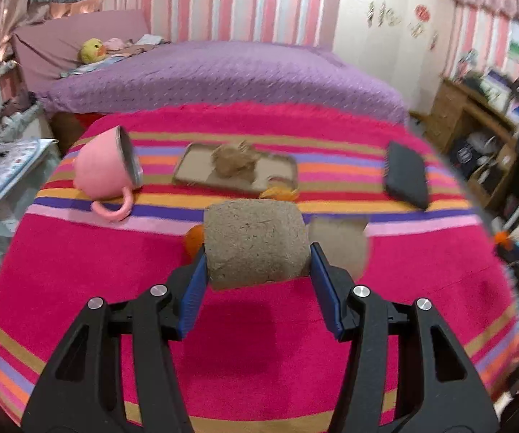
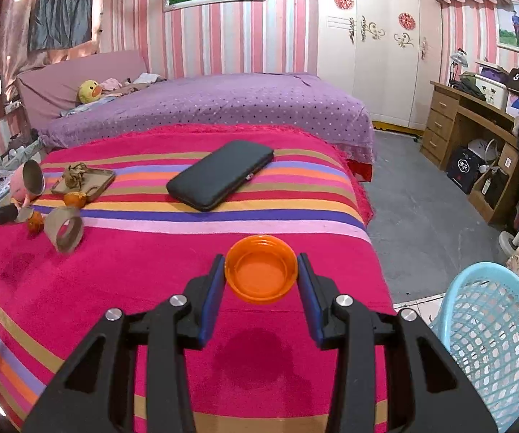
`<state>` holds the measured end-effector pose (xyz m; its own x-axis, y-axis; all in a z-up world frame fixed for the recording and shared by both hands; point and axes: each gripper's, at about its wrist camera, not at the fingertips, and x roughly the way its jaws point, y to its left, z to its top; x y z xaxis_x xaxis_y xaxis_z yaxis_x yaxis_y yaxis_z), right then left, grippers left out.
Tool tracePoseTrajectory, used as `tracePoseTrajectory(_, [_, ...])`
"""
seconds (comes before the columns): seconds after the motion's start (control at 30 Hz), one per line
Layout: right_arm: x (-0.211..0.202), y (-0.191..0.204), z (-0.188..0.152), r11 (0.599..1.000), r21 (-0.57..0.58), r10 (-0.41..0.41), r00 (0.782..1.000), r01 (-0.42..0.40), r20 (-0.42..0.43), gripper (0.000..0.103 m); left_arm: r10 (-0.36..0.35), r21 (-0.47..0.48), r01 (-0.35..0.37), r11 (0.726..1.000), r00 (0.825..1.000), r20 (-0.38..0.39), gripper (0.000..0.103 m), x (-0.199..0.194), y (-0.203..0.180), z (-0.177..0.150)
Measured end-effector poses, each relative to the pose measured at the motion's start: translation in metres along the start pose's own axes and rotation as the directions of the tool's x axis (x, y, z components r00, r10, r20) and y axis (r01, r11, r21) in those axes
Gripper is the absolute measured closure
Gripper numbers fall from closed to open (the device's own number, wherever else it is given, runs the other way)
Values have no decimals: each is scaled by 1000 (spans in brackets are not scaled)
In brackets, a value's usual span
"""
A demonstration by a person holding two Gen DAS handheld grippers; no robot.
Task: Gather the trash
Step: 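Carry the cardboard roll and orange cup over the blue basket with both tools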
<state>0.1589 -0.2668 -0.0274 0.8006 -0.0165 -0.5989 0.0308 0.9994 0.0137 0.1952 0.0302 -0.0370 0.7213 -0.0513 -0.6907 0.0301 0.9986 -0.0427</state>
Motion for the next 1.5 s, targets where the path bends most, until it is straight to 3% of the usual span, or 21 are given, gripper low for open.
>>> tracePoseTrajectory(0.13, [-3,-3,-1,1000,-7,-4,1000,4,5,63,52,21,-52,998,999,-8,50,5,2,-3])
tracePoseTrajectory(0.47, [-17,-23,1,1000,0,5,999,-5,43,63,81,26,-83,996,993,80,50,-17,-30,-2])
tracePoseTrajectory(0.7, [-33,-53,-1,1000,26,-15,997,13,70,63,43,60,-51,997,990,135,50,-29,-87,-5])
tracePoseTrajectory(1.2, [-62,-164,-18,984,123,-142,987,132,77,63,-80,148,63,987,990,116,50,-33,-224,-30])
tracePoseTrajectory(1.5, [-81,-232,-39,970,158,-199,977,186,71,63,-126,263,88,961,984,128,50,-38,-304,-46])
